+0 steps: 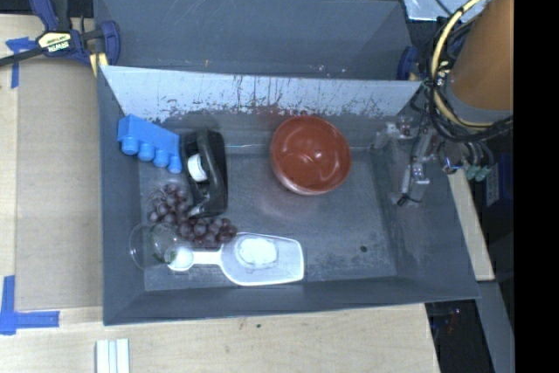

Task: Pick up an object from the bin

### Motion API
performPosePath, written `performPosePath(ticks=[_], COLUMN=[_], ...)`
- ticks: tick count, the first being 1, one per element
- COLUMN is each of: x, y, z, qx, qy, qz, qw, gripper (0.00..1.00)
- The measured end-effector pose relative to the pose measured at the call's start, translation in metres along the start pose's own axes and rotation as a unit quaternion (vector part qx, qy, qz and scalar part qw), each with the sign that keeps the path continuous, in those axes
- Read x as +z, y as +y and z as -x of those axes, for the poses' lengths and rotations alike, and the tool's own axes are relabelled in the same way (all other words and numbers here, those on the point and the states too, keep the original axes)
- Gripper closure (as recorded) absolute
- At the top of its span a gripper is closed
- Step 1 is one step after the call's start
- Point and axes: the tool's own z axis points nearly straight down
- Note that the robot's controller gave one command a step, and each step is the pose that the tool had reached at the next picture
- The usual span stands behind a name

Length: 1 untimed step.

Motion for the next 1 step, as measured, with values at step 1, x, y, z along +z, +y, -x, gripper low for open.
performPosePath(ticks=[1], x=[0.0], y=[0.0], z=[0.0], qx=[0.0], qy=[0.0], qz=[0.0], qw=[1.0], gripper=[0.0])
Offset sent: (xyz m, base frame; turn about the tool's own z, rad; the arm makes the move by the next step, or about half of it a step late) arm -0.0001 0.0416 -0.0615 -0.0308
